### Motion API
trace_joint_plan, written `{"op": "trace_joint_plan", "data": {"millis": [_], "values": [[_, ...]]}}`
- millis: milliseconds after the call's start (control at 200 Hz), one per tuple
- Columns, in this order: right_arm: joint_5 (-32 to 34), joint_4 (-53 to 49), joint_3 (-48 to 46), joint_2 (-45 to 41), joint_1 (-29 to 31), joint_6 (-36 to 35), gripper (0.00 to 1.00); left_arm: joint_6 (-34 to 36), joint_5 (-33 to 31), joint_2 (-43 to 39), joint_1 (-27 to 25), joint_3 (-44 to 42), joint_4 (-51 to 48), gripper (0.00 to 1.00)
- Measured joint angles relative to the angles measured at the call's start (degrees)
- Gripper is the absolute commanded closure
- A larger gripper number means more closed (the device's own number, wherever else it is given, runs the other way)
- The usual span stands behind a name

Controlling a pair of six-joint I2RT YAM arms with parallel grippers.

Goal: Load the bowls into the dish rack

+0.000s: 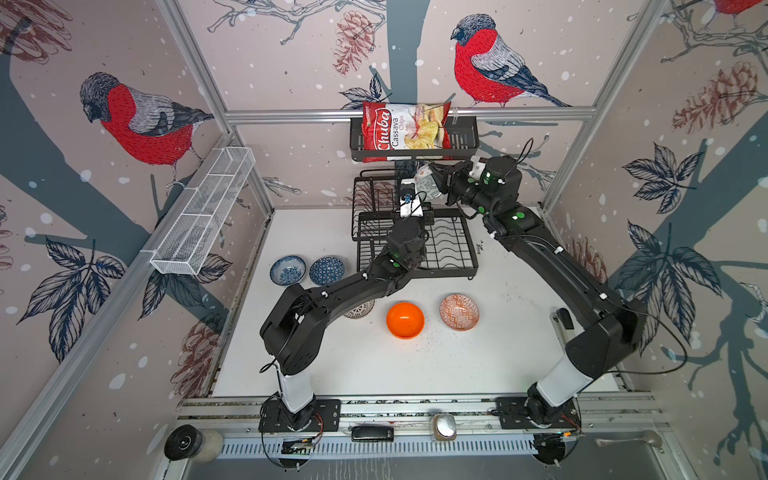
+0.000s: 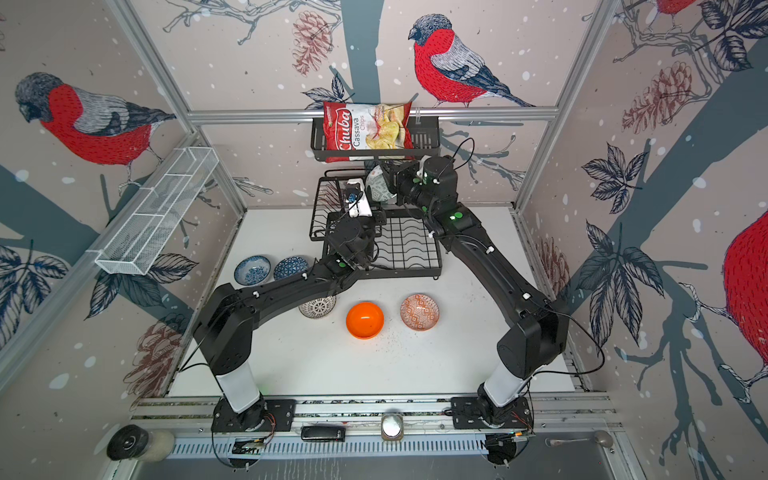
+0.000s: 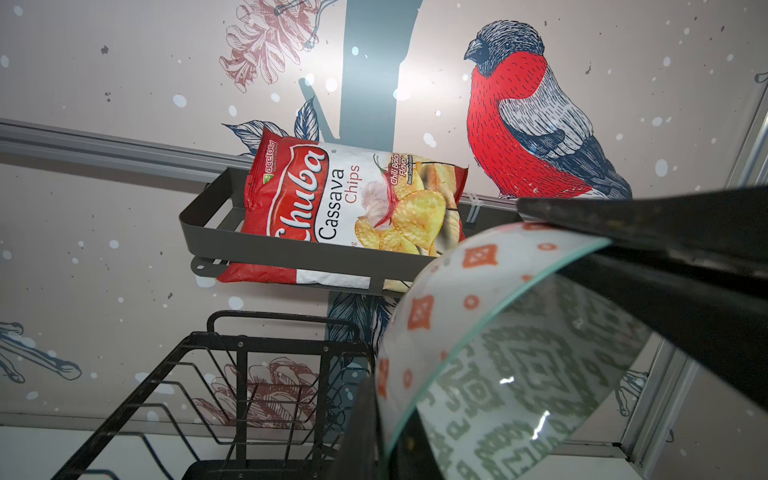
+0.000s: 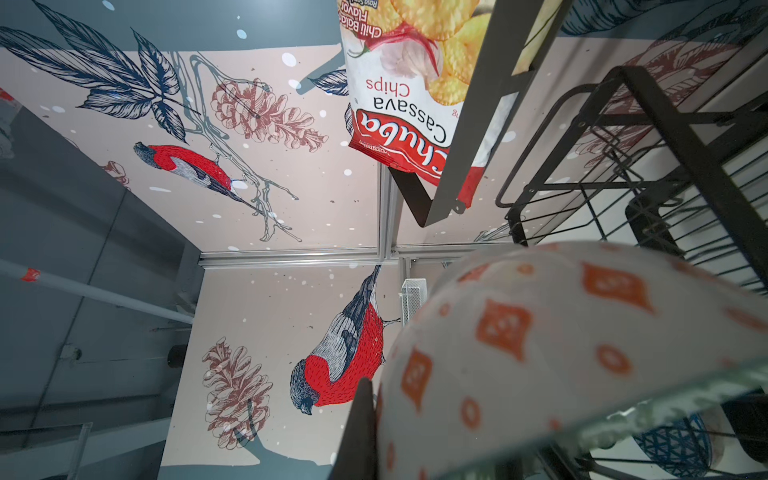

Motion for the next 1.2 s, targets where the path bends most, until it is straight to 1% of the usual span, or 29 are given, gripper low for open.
{"op": "trace_joint_plan", "data": {"millis": [85, 210, 320, 400, 435, 490, 525, 620, 730, 805, 926, 1046, 1116, 1201], "values": [[0.11, 1.77, -1.62, -0.63, 0.0, -0.35, 1.0, 0.15, 0.04, -0.07, -0.07, 0.07, -0.37, 1.0], [-0.13, 3.76, -2.99, -1.16, -0.11, -1.03, 1.0, 0.13, 0.55, -0.68, -0.09, 0.2, -1.97, 0.79], [0.63, 5.05, -5.29, -1.64, -0.96, -3.41, 1.0, 0.15, 3.91, -2.1, -0.66, 0.31, -1.92, 0.62], [1.4, 5.14, -7.15, -2.34, -1.6, -4.48, 1.0, 0.09, 4.87, -2.71, -0.94, 0.31, -1.84, 0.51], [1.57, 5.11, -7.63, -2.56, -1.97, -4.7, 1.0, -0.11, 4.85, -3.04, -0.92, 0.31, -1.86, 0.45], [1.84, 5.11, -8.15, -2.93, -2.56, -5.14, 1.0, -0.11, 5.88, -3.67, -0.76, 0.31, -2.29, 0.31], [1.79, 5.33, -8.5, -3.26, -2.93, -5.53, 1.0, -0.26, 6.69, -4.07, -0.76, 0.31, -2.8, 0.24], [1.7, 6.86, -9.97, -4.46, -4.13, -6.1, 1.0, -0.72, 8.5, -5.4, -0.76, 0.37, -6.34, 0.03], [1.11, 7.78, -12.22, -6.25, -5.64, -6.45, 1.0, -2.38, 9.29, -8.41, -0.76, -1.31, -11.15, 0.02], [1.11, 7.85, -13.88, -7.91, -6.49, -8.11, 1.0, -3.1, 9.75, -10.8, -0.63, -2.34, -14.75, 0.02], [1.18, 9.42, -18.12, -11.13, -7.02, -11.06, 1.0, -5.18, 12.94, -13.42, 0.79, -0.66, -23.85, 0.02], [1.11, 11.5, -23.85, -13.68, -7.19, -13.88, 1.0, -9.77, 19.23, -14.51, 4.9, 4.09, -35.28, 0.02], [1.14, 12.46, -27.21, -14.82, -7.32, -15.45, 1.0, -12.94, 24.0, -14.4, 7.76, 6.91, -41.99, 0.02], [1.2, 14.21, -31.28, -16.35, -7.43, -17.86, 1.0, -15.21, 28.26, -13.81, 9.66, 9.38, -49.03, 0.02]]}}
